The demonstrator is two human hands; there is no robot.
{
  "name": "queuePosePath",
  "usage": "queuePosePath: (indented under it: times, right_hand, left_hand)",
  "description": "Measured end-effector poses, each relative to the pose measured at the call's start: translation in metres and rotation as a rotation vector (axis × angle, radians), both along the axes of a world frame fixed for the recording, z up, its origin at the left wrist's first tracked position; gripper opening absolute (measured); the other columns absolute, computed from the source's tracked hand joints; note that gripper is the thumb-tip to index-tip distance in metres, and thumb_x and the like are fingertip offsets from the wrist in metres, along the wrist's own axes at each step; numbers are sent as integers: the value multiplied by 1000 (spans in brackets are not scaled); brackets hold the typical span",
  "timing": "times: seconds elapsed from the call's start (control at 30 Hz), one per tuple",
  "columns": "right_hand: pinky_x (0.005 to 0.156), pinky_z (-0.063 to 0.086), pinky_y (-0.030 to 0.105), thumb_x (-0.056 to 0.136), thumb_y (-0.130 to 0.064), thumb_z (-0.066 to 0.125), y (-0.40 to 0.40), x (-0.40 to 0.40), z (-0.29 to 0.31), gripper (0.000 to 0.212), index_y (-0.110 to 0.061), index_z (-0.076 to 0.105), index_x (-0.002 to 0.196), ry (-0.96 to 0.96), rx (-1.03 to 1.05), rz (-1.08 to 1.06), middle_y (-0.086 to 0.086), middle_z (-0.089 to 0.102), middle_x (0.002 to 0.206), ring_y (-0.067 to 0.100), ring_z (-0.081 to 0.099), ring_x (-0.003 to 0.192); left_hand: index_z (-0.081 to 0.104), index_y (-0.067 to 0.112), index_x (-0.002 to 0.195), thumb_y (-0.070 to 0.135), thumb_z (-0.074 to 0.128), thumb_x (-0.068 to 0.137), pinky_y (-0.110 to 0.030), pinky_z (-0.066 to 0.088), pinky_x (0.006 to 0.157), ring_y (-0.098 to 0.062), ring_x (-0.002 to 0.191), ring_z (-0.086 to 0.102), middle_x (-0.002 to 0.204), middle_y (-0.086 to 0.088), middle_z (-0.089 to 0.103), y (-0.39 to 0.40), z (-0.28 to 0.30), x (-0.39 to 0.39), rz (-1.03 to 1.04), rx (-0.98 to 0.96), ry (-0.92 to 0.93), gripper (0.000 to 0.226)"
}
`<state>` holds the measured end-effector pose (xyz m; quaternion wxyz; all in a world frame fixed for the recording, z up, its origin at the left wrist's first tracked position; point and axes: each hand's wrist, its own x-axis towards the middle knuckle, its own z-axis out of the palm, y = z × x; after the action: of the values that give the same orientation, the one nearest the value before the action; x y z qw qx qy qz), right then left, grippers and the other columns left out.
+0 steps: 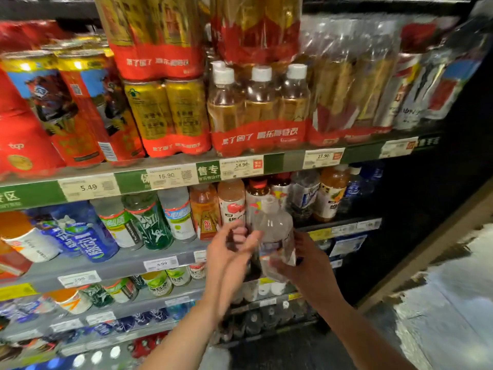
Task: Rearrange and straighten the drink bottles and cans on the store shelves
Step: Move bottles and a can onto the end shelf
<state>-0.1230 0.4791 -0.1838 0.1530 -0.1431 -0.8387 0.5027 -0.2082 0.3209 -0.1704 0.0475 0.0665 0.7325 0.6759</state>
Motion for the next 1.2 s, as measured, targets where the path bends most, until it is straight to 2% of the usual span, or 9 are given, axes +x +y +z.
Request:
queuePosePath:
  times: [0.07, 0.13, 0.23, 0.37, 0.6, 0.83, 0.97, 1.13, 1.2]
  right_hand:
    - [80, 50, 21, 73, -31, 85, 26, 5, -6, 48, -51, 54, 103, -9, -60, -36, -19, 69, 105, -4, 63, 97]
    - [74, 50, 15, 74, -27, 85, 49, 10, -9, 49, -49, 54, 104, -1, -72, -72, -19, 69, 103, -7, 63, 94]
    - [64, 47, 7, 75, -18, 85, 82, 11, -14, 49, -37, 56, 109, 18, -89, -137, -20, 68, 96, -5, 65, 88]
    - [76, 50, 28, 75, -26, 86, 122, 6, -23, 51, -29, 57, 117, 69, -139, -290, -9, 68, 103, 12, 64, 93]
    - [92, 52, 35, 78, -26, 83, 196, -1, -34, 59, -20, 53, 128, 156, -172, -442, 0, 67, 121, 18, 63, 112]
    - [87, 48, 26, 79, -17, 82, 237, -12, -29, 52, -35, 54, 120, 222, -216, -379, -10, 66, 112, 4, 62, 101]
    - [85, 48, 13, 79, -10, 82, 251, -21, -22, 54, -22, 57, 125, 230, -233, -298, -7, 67, 117, -1, 63, 105]
    - [92, 48, 28, 80, -12, 81, 277, -31, -23, 52, -23, 58, 125, 202, -211, -212, -6, 69, 119, 6, 64, 110]
    - [91, 46, 25, 81, -14, 80, 283, -36, -21, 47, -20, 58, 123, 179, -150, -186, -5, 68, 116, 8, 63, 109]
  left_hand:
    - [62, 23, 117, 43, 81, 80, -34, 54, 92, -13, 103, 64, 110, 3, 65, -4, -9, -18, 233, -76, 92, 46]
    - [54, 12, 128, 33, 82, 81, -37, 44, 104, -21, 116, 55, 117, 3, 52, -4, -14, -37, 433, -201, 171, 59]
    - [48, 7, 135, 39, 85, 76, -38, 40, 106, -26, 122, 49, 123, -3, 51, 5, -14, -56, 520, -293, 198, 77]
    - [50, 4, 135, 49, 85, 73, -36, 37, 100, -29, 122, 46, 126, -15, 54, 24, -17, -64, 618, -309, 214, 84]
    - [37, 7, 150, 37, 80, 82, -41, 32, 111, -32, 135, 39, 141, -21, 44, 27, -27, -69, 652, -407, 263, 86]
    - [44, 12, 143, 38, 85, 76, -41, 40, 107, -31, 122, 49, 132, -17, 49, 29, -26, -71, 714, -410, 260, 83]
    - [43, 13, 141, 31, 85, 78, -42, 43, 107, -28, 123, 53, 134, -11, 56, 40, -25, -69, 746, -362, 272, 78]
    - [41, 14, 138, 28, 85, 77, -33, 46, 101, -23, 116, 60, 129, -9, 60, 40, -24, -70, 726, -297, 238, 76]
    - [40, 10, 139, 24, 86, 77, -29, 46, 101, -18, 113, 59, 129, -7, 57, 39, -23, -70, 706, -271, 242, 78]
